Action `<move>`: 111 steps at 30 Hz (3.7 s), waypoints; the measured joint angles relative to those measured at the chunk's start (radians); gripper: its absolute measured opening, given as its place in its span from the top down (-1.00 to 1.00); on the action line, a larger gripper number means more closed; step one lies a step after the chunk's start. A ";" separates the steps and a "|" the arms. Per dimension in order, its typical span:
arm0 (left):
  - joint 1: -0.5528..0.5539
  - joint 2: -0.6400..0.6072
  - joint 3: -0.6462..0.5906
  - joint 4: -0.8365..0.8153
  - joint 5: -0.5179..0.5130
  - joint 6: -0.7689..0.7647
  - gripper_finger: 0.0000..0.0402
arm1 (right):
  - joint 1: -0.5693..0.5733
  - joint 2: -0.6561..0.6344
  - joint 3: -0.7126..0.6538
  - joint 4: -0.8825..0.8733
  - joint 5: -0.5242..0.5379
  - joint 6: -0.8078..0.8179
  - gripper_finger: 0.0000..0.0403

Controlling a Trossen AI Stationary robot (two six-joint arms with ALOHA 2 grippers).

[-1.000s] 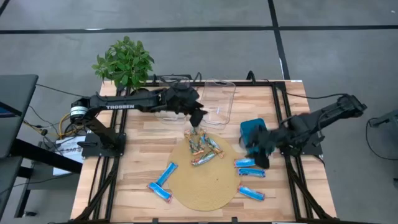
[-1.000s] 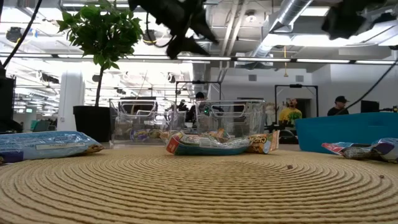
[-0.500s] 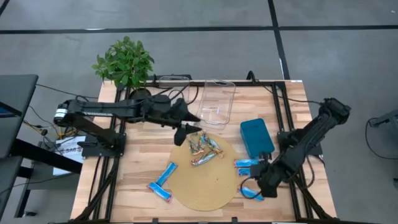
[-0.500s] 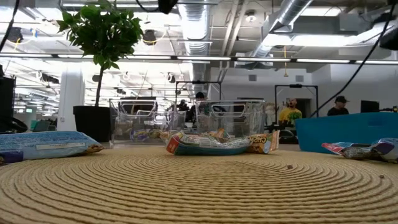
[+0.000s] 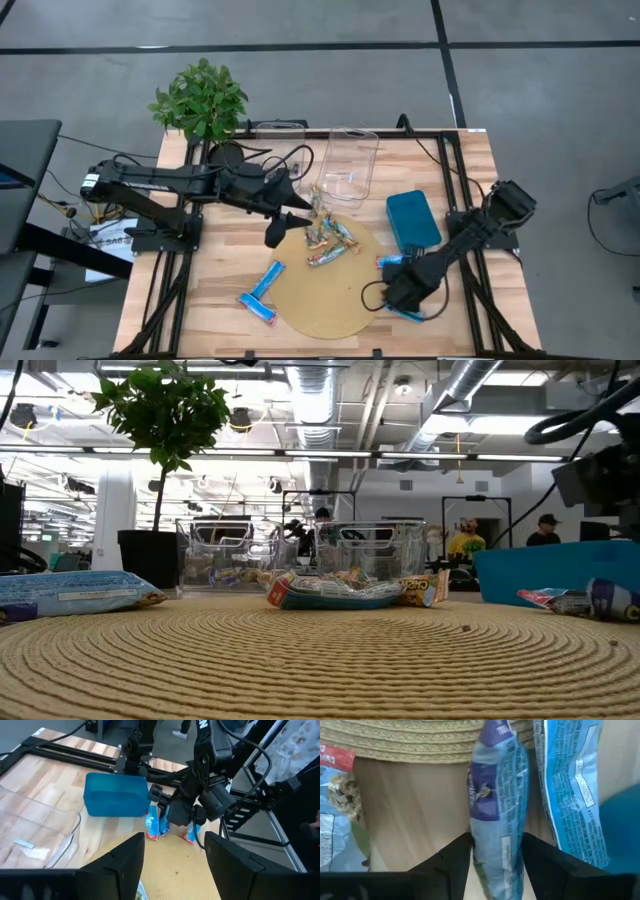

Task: Pick and place Granola Bars by type
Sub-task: Put the right blue granola bar into the left transparent bin

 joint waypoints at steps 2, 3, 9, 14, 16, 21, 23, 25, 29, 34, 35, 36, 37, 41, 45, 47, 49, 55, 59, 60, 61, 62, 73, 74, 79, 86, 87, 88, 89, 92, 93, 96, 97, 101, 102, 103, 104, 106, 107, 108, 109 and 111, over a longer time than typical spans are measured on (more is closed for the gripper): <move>-0.006 0.000 0.000 -0.005 0.001 -0.001 0.01 | -0.018 0.007 0.000 0.002 -0.025 -0.013 0.16; -0.010 0.000 0.000 -0.004 0.001 -0.005 0.01 | -0.026 0.007 0.000 0.005 -0.036 -0.023 0.16; -0.016 -0.003 0.000 -0.016 0.002 -0.010 0.01 | -0.033 -0.030 -0.006 0.032 -0.040 -0.022 0.47; -0.016 -0.005 0.000 -0.024 0.000 -0.010 0.01 | -0.037 -0.042 -0.008 0.059 -0.029 0.003 0.90; -0.016 -0.007 0.000 -0.022 0.000 -0.009 0.01 | -0.037 -0.043 -0.007 0.075 -0.031 0.015 0.94; -0.016 -0.007 0.000 -0.027 -0.004 -0.009 0.01 | -0.041 -0.065 -0.010 0.129 -0.046 0.083 0.83; -0.016 -0.007 0.000 -0.053 -0.027 -0.009 0.01 | -0.042 -0.101 -0.010 0.177 -0.041 0.101 0.85; -0.016 -0.007 0.000 -0.090 -0.050 -0.009 0.01 | -0.045 -0.155 -0.010 0.205 -0.025 0.118 0.91; -0.015 -0.007 0.000 -0.141 -0.079 -0.010 0.01 | -0.080 -0.288 -0.009 0.278 0.052 0.163 0.95; -0.015 -0.007 0.000 -0.094 -0.112 -0.010 0.01 | -0.197 -0.450 -0.008 0.412 0.152 0.162 0.87; -0.015 -0.007 0.000 -0.066 -0.117 -0.010 0.01 | -0.225 -0.474 -0.007 0.451 0.154 0.142 0.87; -0.015 -0.003 0.000 -0.029 -0.121 -0.010 0.01 | -0.253 -0.494 -0.007 0.489 0.153 0.119 0.88; -0.014 0.001 0.001 0.008 -0.124 -0.010 0.01 | -0.282 -0.508 -0.007 0.527 0.151 0.096 0.89; -0.011 0.019 0.001 0.093 -0.158 0.000 0.01 | -0.381 -0.537 -0.006 0.646 0.125 0.016 0.96; 0.009 0.038 0.002 0.122 -0.164 -0.040 0.01 | -0.443 -0.541 -0.006 0.751 0.110 -0.038 0.94; 0.024 0.056 0.001 0.125 -0.145 -0.073 0.01 | -0.464 -0.534 -0.006 0.814 0.095 -0.059 0.89; 0.039 0.082 0.001 0.166 -0.106 -0.101 0.01 | -0.482 -0.529 -0.005 0.846 0.075 -0.072 0.86; 0.078 0.138 0.000 0.258 0.037 -0.150 0.01 | -0.506 -0.516 -0.003 0.891 0.055 -0.108 0.92; 0.091 0.137 0.000 0.270 0.024 -0.144 0.01 | -0.506 -0.516 0.016 0.894 0.055 -0.129 0.96; 0.094 0.137 0.000 0.283 0.027 -0.142 0.01 | -0.506 -0.516 0.020 0.893 0.055 -0.140 0.96; 0.097 0.137 0.000 0.297 0.032 -0.143 0.01 | -0.506 -0.516 0.026 0.893 0.057 -0.145 0.95; 0.101 0.136 0.000 0.310 0.033 -0.144 0.01 | -0.506 -0.516 0.033 0.895 0.057 -0.145 0.94; 0.125 0.135 0.000 0.352 0.024 -0.145 0.04 | -0.506 -0.517 0.057 0.901 0.036 -0.171 0.96; 0.127 0.135 0.000 0.352 0.025 -0.145 0.06 | -0.506 -0.517 0.057 0.901 0.036 -0.171 0.96; 0.133 0.135 0.000 0.353 0.031 -0.145 0.24 | -0.507 -0.517 0.057 0.901 0.036 -0.171 0.92; 0.133 0.135 0.000 0.365 0.035 -0.132 0.60 | -0.507 -0.517 0.056 0.921 0.037 -0.197 0.92; 0.133 0.135 0.000 0.368 0.033 -0.131 0.64 | -0.510 -0.517 0.056 0.922 0.037 -0.199 0.92; 0.133 0.135 0.000 0.371 0.031 -0.131 0.68 | -0.515 -0.517 0.056 0.923 0.036 -0.204 0.92; 0.133 0.135 0.000 0.375 0.028 -0.130 0.72 | -0.520 -0.517 0.056 0.923 0.036 -0.210 0.92; 0.134 0.135 0.000 0.381 0.021 -0.111 0.80 | -0.533 -0.517 0.056 0.925 0.038 -0.217 0.85; 0.134 0.135 0.000 0.380 0.014 -0.104 0.82 | -0.540 -0.517 0.056 0.924 0.039 -0.223 0.81; 0.134 0.135 0.000 0.367 -0.020 -0.080 0.86 | -0.560 -0.517 0.056 0.924 0.039 -0.243 0.62; 0.134 0.135 0.001 0.358 -0.039 -0.070 0.86 | -0.570 -0.516 0.056 0.922 0.039 -0.248 0.55; 0.135 0.135 0.002 0.289 -0.140 -0.020 0.87 | -0.612 -0.516 0.056 0.887 0.057 -0.249 0.25; 0.135 0.135 0.002 0.264 -0.169 -0.008 0.87 | -0.626 -0.516 0.056 0.870 0.059 -0.249 0.18; 0.137 0.135 0.002 0.237 -0.198 0.005 0.87 | -0.640 -0.516 0.056 0.848 0.062 -0.250 0.12; 0.139 0.135 0.002 0.204 -0.227 0.013 0.87 | -0.654 -0.516 0.056 0.826 0.078 -0.249 0.06; 0.147 0.135 0.001 0.151 -0.292 0.032 0.87 | -0.679 -0.516 0.056 0.766 0.123 -0.232 -0.03; 0.153 0.135 0.001 0.120 -0.335 0.041 0.87 | -0.690 -0.516 0.056 0.730 0.151 -0.222 -0.06; 0.159 0.135 0.001 0.092 -0.383 0.051 0.87 | -0.700 -0.516 0.056 0.696 0.179 -0.218 -0.09; 0.166 0.135 0.001 0.059 -0.434 0.062 0.87 | -0.709 -0.516 0.056 0.669 0.202 -0.218 -0.10; 0.183 0.135 0.001 -0.004 -0.531 0.088 0.87 | -0.723 -0.519 0.056 0.615 0.228 -0.224 -0.11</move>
